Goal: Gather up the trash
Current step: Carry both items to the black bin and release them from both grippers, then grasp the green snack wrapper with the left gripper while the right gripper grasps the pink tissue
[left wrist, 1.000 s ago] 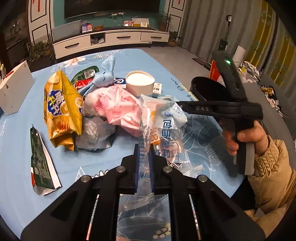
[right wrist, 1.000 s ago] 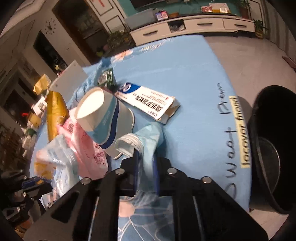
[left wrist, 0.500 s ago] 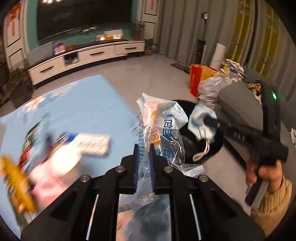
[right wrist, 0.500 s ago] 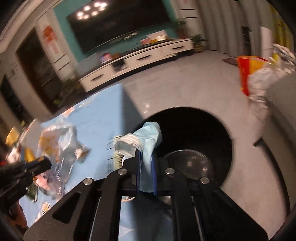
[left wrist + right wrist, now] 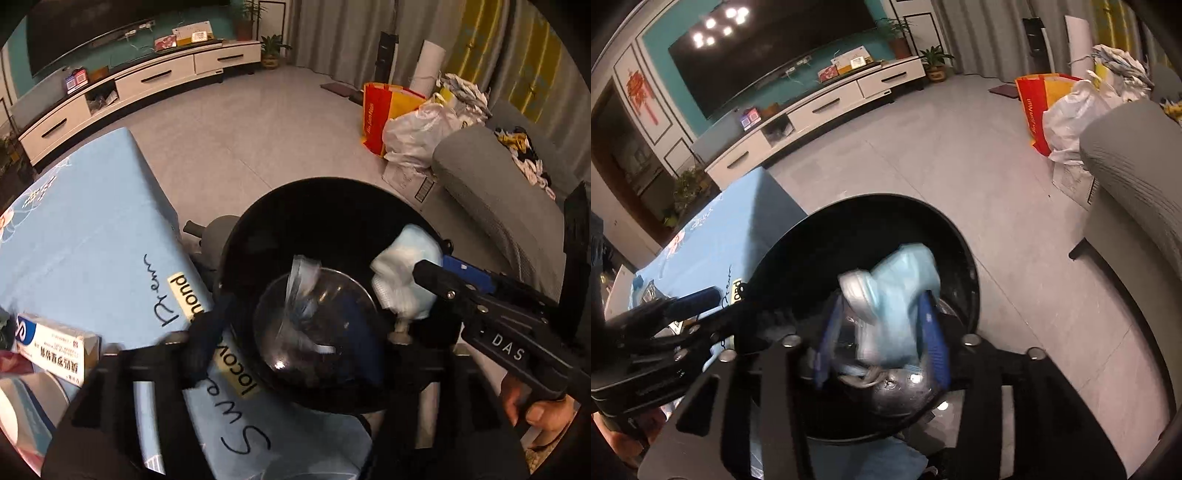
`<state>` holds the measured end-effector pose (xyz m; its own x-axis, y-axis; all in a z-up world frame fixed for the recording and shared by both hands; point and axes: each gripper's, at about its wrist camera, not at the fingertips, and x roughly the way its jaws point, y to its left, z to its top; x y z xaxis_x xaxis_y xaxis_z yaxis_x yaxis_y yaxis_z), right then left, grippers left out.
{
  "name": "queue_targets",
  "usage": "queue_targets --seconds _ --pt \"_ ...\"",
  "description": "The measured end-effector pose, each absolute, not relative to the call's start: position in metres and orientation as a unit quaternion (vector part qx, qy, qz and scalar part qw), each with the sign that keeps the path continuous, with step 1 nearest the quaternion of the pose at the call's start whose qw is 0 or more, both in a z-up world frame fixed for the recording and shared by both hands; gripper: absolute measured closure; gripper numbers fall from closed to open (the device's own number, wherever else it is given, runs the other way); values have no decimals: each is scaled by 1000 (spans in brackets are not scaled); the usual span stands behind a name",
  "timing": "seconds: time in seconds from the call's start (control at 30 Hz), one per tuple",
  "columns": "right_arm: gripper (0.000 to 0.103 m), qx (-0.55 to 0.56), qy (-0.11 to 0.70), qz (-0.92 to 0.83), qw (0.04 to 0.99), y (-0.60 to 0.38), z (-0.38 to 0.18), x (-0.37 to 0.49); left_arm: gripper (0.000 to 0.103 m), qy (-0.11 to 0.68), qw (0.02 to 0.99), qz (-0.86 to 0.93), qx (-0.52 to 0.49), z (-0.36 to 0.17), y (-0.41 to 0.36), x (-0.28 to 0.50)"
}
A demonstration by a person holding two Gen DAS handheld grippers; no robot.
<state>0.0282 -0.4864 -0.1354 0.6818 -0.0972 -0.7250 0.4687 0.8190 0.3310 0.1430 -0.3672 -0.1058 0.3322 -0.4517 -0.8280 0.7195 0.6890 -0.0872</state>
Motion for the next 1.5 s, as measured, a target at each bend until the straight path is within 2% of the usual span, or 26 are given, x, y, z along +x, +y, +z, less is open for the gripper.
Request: queue_targets --seconds 0.07,0.13,0.17,0.27,0.33,0.43,0.6,0.8,1.13,1.27,1.33,1.5 --pt "42 259 357 -163 883 -484 -130 19 23 435 814 -360 136 -98 -353 136" --pt "31 264 348 -161 885 -479 -124 11 8 429 822 -354 124 -89 -339 129" --pt "25 270 342 -157 886 -475 -119 4 5 422 827 -352 117 -83 -330 124" --pt "8 289 323 -132 891 -464 -106 -9 3 413 838 -346 87 -68 -292 110" --pt "3 307 309 -105 894 -453 -97 -17 3 416 840 -344 53 -61 -257 102" --pt "3 315 291 -61 901 -429 -84 -23 3 423 844 -330 15 -52 -214 96" --pt "3 261 288 25 921 -360 -72 -14 3 399 865 -297 -65 -38 -122 84" --pt "3 199 361 113 904 -270 -82 8 3 368 886 -252 -122 -37 -24 69" --pt "3 60 387 122 912 -177 -92 36 3 469 870 -99 -114 -96 74 67" --pt "4 39 386 120 914 -164 -99 53 3 466 868 -97 -140 -103 94 74" --pt "8 30 389 115 914 -159 -104 64 3 465 870 -89 -137 -104 96 80" --pt "33 15 398 113 910 -150 -112 86 4 466 872 -82 -127 -115 99 101"
